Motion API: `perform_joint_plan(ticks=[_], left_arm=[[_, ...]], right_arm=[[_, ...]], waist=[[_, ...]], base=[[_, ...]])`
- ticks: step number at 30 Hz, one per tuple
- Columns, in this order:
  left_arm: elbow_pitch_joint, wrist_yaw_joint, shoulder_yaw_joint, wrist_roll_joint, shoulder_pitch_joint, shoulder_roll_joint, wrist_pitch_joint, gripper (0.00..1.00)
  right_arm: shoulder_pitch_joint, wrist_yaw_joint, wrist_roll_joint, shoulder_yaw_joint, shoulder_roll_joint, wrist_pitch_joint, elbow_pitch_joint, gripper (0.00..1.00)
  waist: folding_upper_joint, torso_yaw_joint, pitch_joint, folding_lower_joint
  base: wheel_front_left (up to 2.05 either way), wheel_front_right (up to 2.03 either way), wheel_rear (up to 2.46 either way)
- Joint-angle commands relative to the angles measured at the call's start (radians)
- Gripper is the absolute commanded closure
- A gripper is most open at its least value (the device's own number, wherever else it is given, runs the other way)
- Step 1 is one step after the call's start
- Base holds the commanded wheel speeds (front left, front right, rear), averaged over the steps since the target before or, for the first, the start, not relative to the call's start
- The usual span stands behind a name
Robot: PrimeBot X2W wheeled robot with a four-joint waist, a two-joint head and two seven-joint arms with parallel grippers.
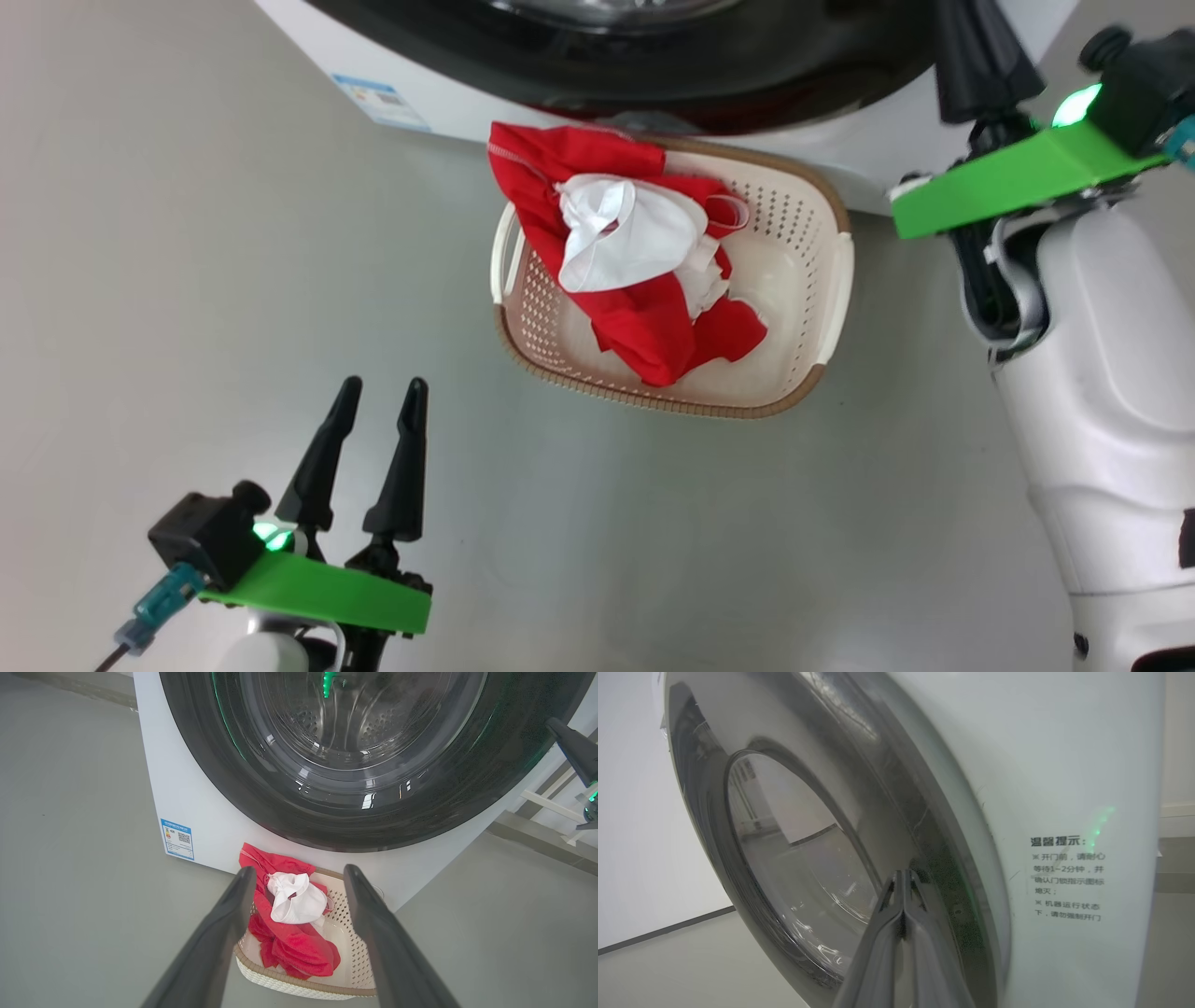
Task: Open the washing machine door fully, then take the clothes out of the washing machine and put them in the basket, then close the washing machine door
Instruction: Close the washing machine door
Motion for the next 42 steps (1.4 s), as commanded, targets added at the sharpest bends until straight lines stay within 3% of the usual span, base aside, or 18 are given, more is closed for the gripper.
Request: perform_joint_plan(ticks=[1, 8, 19, 20, 23, 24, 25, 26, 27, 42], left_arm=[[-0.023, -0.005, 0.028, -0.014, -0.016, 0.027, -0.005, 0.0], [-0.019, -0.005, 0.021, -0.026, -0.036, 0.025, -0.005, 0.0], [0.009, -0.005, 0.05, -0.014, -0.013, 0.033, -0.005, 0.0], [0.014, -0.005, 0.06, -0.008, 0.0, 0.038, -0.005, 0.0], [0.02, -0.005, 0.081, 0.004, 0.022, 0.046, -0.005, 0.0], [0.02, -0.005, 0.081, 0.004, 0.022, 0.046, -0.005, 0.0], [0.022, -0.005, 0.094, 0.014, 0.039, 0.053, -0.005, 0.0], [0.022, -0.005, 0.094, 0.014, 0.039, 0.053, -0.005, 0.0], [0.023, -0.005, 0.1, 0.019, 0.048, 0.057, -0.005, 0.0], [0.016, -0.005, 0.146, 0.078, 0.143, 0.111, -0.005, 0.0]], right_arm=[[-0.032, 0.002, -0.01, 0.003, 0.018, -0.006, -0.02, 1.0], [-0.107, 0.002, -0.015, -0.031, 0.018, -0.006, -0.011, 1.0], [0.057, 0.002, -0.006, 0.112, 0.018, -0.006, -0.011, 1.0], [0.113, 0.002, 0.001, 0.135, 0.018, -0.006, -0.021, 0.97], [0.196, 0.002, 0.013, 0.146, 0.018, -0.006, -0.044, 0.59], [0.196, 0.002, 0.013, 0.146, 0.018, -0.006, -0.044, 0.59], [0.248, 0.002, 0.017, 0.146, 0.018, -0.006, -0.061, 0.27], [0.248, 0.002, 0.017, 0.146, 0.018, -0.006, -0.061, 0.27], [0.274, 0.002, 0.019, 0.146, 0.018, -0.006, -0.07, 0.0], [0.586, 0.002, 0.029, 0.074, 0.018, -0.006, -0.164, 0.0]], waist=[[0.0, 0.019, 0.025, 0.0], [0.0, 0.027, 0.059, 0.0], [0.0, -0.011, -0.031, 0.0], [0.0, -0.026, -0.058, 0.0], [0.0, -0.051, -0.098, 0.0], [0.0, -0.051, -0.098, 0.0], [0.0, -0.07, -0.125, 0.0], [0.0, -0.07, -0.125, 0.0], [0.0, -0.08, -0.138, 0.0], [0.0, -0.197, -0.296, 0.0]], base=[[0.0, 0.0, 0.0], [0.0, 0.0, 0.0], [0.0, 0.0, 0.0], [0.0, 0.0, 0.0], [0.0, 0.0, 0.0], [0.0, 0.0, 0.0], [0.0, 0.0, 0.0], [0.0, 0.0, 0.0], [0.0, 0.0, 0.0], [0.0, 0.0, 0.0]])
